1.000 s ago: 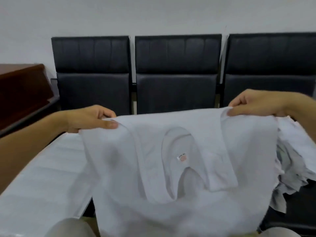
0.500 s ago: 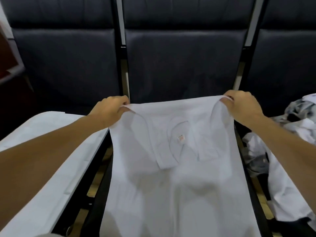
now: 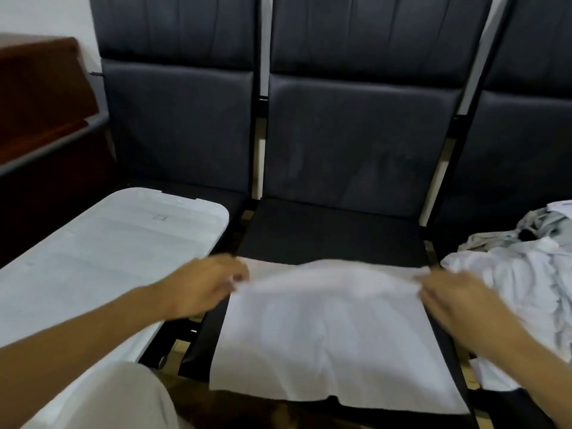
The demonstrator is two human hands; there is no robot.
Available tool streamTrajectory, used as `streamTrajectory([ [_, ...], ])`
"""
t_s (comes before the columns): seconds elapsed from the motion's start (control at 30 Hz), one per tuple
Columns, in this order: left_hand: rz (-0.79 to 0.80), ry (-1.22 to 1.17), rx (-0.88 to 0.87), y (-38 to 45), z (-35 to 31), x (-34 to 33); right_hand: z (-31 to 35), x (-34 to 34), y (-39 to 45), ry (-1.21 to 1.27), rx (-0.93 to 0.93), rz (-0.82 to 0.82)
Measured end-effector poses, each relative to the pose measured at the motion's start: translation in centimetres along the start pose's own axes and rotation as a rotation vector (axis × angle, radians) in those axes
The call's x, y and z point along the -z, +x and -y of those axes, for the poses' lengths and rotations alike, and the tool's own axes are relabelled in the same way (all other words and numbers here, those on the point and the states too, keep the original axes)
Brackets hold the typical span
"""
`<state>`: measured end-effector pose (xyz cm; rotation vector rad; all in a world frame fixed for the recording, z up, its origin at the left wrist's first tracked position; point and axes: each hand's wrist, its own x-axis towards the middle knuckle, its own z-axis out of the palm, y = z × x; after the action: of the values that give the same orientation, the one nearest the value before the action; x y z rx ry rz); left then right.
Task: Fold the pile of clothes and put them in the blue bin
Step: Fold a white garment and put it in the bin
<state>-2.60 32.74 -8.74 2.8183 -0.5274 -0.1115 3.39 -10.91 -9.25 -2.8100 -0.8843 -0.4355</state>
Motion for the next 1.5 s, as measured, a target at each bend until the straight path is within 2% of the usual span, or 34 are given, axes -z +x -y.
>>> streamTrajectory([
  [0.07, 0.331, -0.013, 0.004, -3.3, -1.2, -1.8, 1.2, -0.8, -4.1, -0.055, -0.051, 0.428],
  [0.1, 0.446, -0.025, 0.009, -4.3, -1.7, -2.8, 1.4, -1.3, -5.6, -0.049, -0.094, 0.601],
  [0.17, 0.553, 0.063, 0.011, -5.4, -2.8, -4.8, 3.0, -1.6, -6.8, -0.019, -0.195, 0.733],
  [0.27, 0.508, 0.333, -0.011, -5.1, -4.5, -7.1, 7.5, -3.1, -5.3, -0.059, -0.195, 0.571],
  [0.33, 0.453, 0.454, -0.050, -4.6, -5.2, -7.6, 11.5, -4.8, -4.6, 0.103, -0.131, 0.488],
  [0.43, 0.419, 0.359, -0.097, -4.0, -5.0, -7.3, 16.6, -7.0, -4.4, 0.235, 0.061, 0.468],
  [0.57, 0.300, 0.195, -0.081, -3.3, -5.8, -7.3, 19.7, -9.2, -2.9, 0.212, 0.124, 0.461],
  [0.63, 0.237, 0.004, -0.012, -3.0, -6.9, -7.4, 20.8, -10.0, -1.9, 0.305, 0.038, 0.415],
  [0.73, 0.067, -0.535, 0.143, -2.5, -7.9, -7.0, 22.0, -9.8, -0.2, 0.582, -0.180, 0.219],
  [0.8, -0.033, -0.693, 0.204, -2.1, -7.4, -6.3, 21.7, -8.7, 0.7, 0.676, -0.337, 0.157],
  [0.87, 0.028, -0.636, 0.225, -1.6, -6.4, -6.0, 20.7, -7.6, 1.3, 0.759, -0.417, 0.113],
  [0.93, 0.123, -0.277, 0.206, -1.1, -5.3, -6.3, 19.5, -6.3, 1.3, 0.890, -0.486, 0.033],
  [1.0, 0.071, -0.050, 0.165, 0.3, -4.9, -7.1, 18.0, -5.3, 0.9, 0.998, -0.578, -0.008],
  [1.17, -0.342, -0.343, 0.154, 7.2, -6.8, -7.0, 13.2, -2.8, -1.0, 1.032, -0.768, -0.051],
  [1.23, -0.420, -0.524, 0.090, 10.9, -9.8, -6.4, 10.3, -2.4, -2.5, 0.988, -0.883, -0.086],
  [1.3, -0.377, -0.665, 0.045, 14.4, -13.3, -6.3, 7.3, -2.3, -4.6, 0.882, -0.961, 0.003],
  [1.33, -0.328, -0.641, 0.057, 16.0, -14.7, -6.8, 5.9, -2.3, -5.6, 0.811, -0.993, 0.091],
  [1.4, -0.171, -0.445, 0.153, 18.7, -16.6, -8.6, 3.3, -2.6, -7.5, 0.683, -1.050, 0.213],
  [1.5, 0.144, -0.249, 0.238, 21.3, -17.7, -11.9, 1.4, -3.2, -9.2, 0.571, -1.094, 0.211],
])
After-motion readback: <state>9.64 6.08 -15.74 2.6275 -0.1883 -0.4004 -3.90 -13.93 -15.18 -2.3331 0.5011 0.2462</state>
